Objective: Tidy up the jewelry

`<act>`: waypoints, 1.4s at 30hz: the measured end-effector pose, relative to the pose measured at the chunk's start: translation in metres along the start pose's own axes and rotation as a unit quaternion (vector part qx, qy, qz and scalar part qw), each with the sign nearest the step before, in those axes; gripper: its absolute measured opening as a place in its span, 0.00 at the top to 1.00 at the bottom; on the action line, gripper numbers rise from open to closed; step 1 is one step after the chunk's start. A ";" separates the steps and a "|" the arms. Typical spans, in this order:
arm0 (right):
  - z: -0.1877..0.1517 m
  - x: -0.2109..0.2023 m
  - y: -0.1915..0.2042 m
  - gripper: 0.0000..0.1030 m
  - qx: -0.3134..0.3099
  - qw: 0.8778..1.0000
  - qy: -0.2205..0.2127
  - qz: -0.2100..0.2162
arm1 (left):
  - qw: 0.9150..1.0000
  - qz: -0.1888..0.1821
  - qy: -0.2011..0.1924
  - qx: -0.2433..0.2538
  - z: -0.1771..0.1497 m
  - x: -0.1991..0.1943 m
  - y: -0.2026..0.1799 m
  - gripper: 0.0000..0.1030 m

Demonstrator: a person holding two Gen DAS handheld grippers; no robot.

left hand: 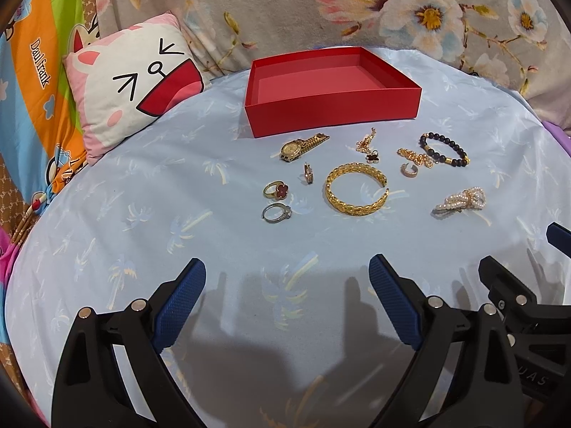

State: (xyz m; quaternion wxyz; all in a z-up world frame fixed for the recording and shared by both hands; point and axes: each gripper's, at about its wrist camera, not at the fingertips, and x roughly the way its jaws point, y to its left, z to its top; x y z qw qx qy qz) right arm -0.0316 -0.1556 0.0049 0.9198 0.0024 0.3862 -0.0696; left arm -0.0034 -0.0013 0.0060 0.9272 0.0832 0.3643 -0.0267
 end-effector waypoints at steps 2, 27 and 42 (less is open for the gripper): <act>0.000 0.000 0.000 0.05 0.000 1.000 0.000 0.000 | 1.000 0.000 0.000 0.000 0.000 0.000 0.000 0.12; 0.000 0.001 0.000 0.05 0.000 1.000 0.001 0.000 | 1.000 0.000 -0.001 0.001 -0.001 0.001 0.001 0.12; 0.000 0.001 -0.001 0.05 0.000 1.000 0.003 0.000 | 1.000 0.000 0.002 0.002 -0.002 0.002 0.004 0.12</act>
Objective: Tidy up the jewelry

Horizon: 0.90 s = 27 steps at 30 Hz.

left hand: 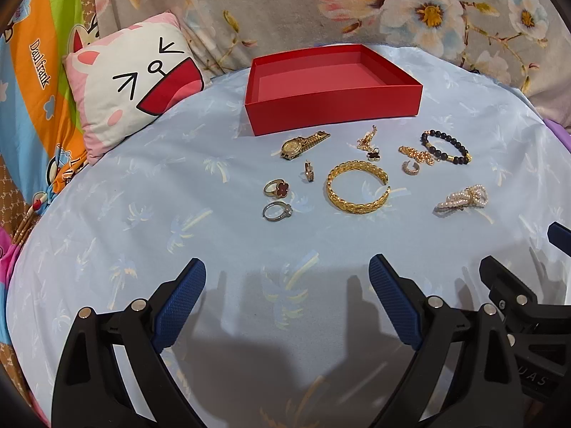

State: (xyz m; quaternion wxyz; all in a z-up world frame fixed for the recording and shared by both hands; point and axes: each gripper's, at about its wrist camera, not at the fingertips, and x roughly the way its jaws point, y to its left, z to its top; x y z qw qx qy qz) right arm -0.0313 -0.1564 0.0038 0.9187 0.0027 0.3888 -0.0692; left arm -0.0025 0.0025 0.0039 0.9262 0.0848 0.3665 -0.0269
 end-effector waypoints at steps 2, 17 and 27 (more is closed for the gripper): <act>-0.001 0.000 -0.001 0.05 0.000 1.000 0.000 0.001 | 1.000 0.000 0.000 0.000 0.000 0.000 0.000 0.12; -0.003 0.003 -0.002 0.05 0.001 1.000 0.005 0.003 | 1.000 -0.001 0.002 0.000 -0.001 0.001 -0.002 0.12; -0.002 0.004 0.001 0.05 0.001 1.000 0.005 0.003 | 1.000 -0.001 0.002 0.000 0.000 0.002 -0.002 0.12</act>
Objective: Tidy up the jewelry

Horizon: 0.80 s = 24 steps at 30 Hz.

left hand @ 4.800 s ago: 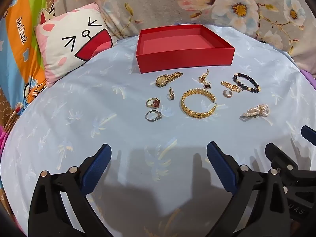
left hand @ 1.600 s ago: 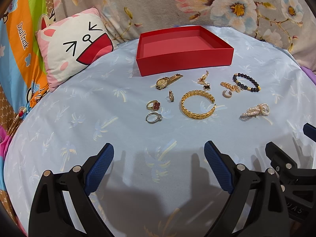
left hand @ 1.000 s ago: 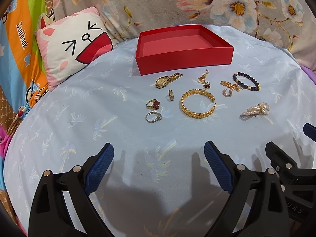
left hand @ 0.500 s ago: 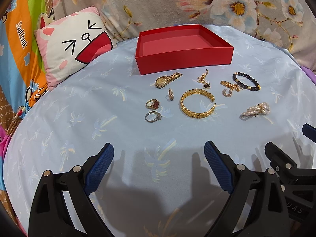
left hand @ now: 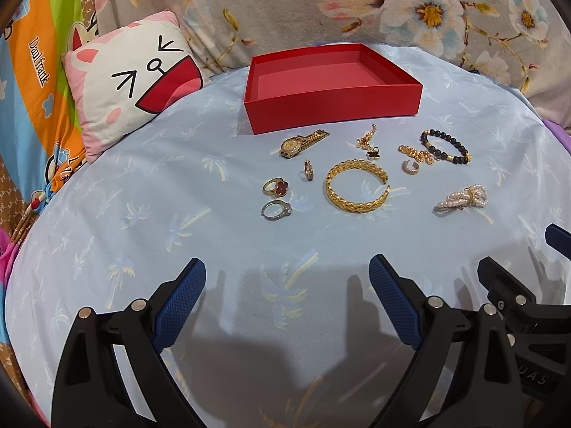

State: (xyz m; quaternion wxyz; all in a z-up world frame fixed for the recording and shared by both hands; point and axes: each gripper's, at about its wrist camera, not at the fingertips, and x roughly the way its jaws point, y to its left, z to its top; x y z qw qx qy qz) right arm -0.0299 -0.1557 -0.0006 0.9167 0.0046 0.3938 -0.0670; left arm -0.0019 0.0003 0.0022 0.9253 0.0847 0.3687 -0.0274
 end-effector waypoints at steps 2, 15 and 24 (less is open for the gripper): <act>0.000 0.000 0.000 0.05 0.000 1.000 0.000 0.000 | 1.000 0.000 0.000 0.000 0.000 0.000 0.000 0.12; 0.013 -0.001 -0.002 0.06 -0.046 0.998 -0.018 0.030 | 0.999 -0.045 -0.006 -0.023 0.007 0.001 0.027 0.12; 0.054 0.031 -0.006 0.13 -0.104 0.981 0.013 0.166 | 0.995 -0.082 0.030 -0.036 0.029 0.027 0.066 0.09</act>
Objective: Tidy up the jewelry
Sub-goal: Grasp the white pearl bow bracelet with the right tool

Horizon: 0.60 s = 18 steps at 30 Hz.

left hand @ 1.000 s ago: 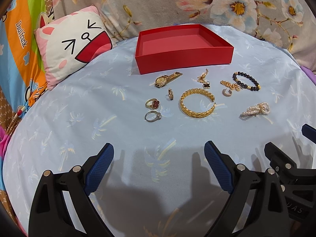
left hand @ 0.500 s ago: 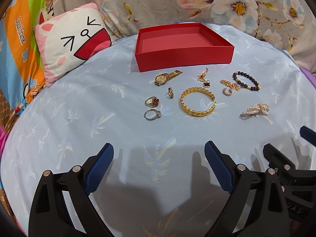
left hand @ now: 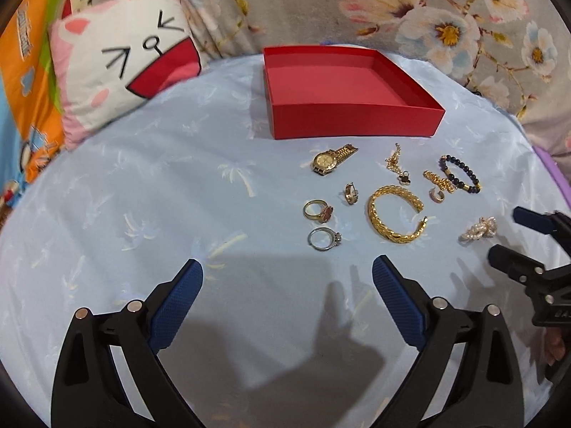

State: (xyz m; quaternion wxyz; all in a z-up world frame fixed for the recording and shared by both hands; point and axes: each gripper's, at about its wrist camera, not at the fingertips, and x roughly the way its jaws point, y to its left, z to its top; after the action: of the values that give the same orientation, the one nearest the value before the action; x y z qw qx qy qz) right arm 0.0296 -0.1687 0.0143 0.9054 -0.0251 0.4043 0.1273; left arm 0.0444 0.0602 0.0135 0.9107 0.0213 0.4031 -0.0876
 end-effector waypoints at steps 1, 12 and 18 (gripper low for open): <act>0.001 0.005 -0.001 0.17 -0.007 1.000 0.004 0.007 | 1.000 -0.003 0.003 -0.004 0.001 0.002 0.003 0.09; 0.007 0.032 -0.006 0.44 -0.040 0.998 0.039 0.023 | 1.000 -0.003 0.009 0.005 0.000 0.014 -0.001 0.09; 0.004 0.026 -0.010 0.78 -0.036 0.998 0.043 0.011 | 1.000 -0.015 0.015 0.022 0.000 0.017 -0.017 0.09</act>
State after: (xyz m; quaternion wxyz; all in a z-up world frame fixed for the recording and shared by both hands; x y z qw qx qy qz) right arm 0.0517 -0.1721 -0.0027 0.8842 -0.0583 0.4383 0.1505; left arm 0.0524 0.0415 0.0013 0.9025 0.0371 0.4148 -0.1097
